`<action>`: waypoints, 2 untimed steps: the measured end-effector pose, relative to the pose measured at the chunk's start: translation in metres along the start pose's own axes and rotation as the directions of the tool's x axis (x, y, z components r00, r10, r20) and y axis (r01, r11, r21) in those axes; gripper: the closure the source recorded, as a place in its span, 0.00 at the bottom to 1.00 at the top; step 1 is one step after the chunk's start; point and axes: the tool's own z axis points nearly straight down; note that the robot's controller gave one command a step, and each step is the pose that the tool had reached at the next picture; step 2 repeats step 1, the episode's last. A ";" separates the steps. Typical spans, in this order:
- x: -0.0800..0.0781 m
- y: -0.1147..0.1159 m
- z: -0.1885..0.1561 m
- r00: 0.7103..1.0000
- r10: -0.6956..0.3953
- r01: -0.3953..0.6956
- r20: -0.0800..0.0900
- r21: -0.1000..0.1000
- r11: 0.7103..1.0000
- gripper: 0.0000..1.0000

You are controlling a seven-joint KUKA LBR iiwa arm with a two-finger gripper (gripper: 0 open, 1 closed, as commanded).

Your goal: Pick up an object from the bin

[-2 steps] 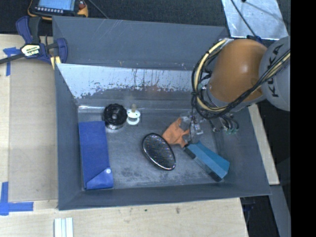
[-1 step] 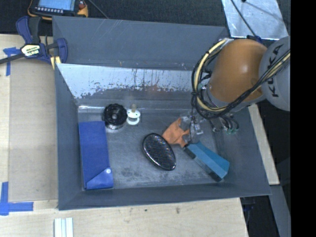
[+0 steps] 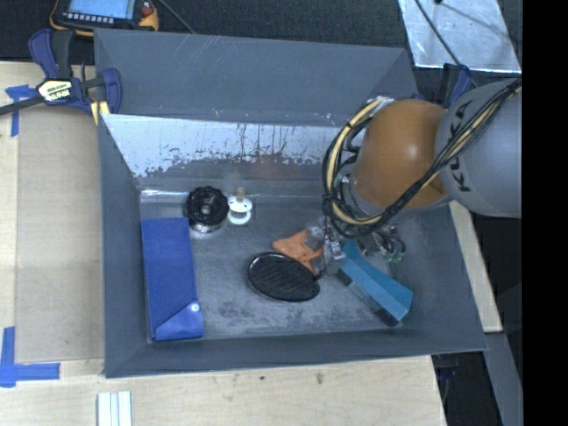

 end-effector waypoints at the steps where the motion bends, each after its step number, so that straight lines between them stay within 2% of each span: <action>1: 0.000 -0.014 -0.169 1.000 -0.020 0.020 -0.011 -0.004 1.000 1.00; 2: 0.000 -0.014 -0.169 1.000 -0.020 0.020 -0.011 -0.004 1.000 1.00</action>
Offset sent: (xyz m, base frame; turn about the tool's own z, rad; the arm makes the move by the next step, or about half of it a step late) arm 0.0000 0.0000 0.0000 0.0000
